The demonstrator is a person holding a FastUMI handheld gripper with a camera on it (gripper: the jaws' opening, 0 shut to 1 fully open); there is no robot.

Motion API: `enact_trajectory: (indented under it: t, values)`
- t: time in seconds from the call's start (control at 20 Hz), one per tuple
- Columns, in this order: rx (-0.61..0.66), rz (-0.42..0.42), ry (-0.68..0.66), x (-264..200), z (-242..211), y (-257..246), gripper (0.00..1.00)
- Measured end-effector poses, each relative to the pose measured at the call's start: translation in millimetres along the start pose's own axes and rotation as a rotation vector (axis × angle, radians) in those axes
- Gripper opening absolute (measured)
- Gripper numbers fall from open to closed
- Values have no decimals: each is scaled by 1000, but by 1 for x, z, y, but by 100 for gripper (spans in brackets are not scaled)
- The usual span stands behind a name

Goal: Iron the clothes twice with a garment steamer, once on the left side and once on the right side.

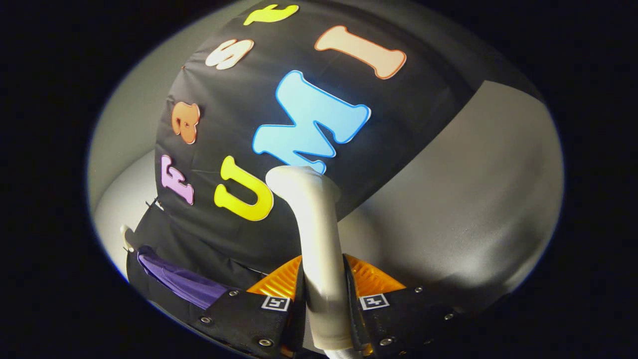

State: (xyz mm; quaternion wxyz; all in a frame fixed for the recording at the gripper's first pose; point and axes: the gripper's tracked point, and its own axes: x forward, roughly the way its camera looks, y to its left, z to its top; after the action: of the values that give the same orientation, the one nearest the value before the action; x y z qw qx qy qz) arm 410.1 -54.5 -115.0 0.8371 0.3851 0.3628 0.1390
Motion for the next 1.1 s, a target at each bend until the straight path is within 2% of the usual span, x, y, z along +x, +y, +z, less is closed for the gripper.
enact_trajectory:
  t: [0.2, 0.7, 0.9, 1.1]
  values:
    - [-118, 29, -60, -34, -31, 40, 36]
    - [-422, 167, -294, -112, -89, 184, 36]
    - [-528, 184, -414, -128, -120, 228, 36]
    - [-611, 179, -440, -124, -164, 259, 36]
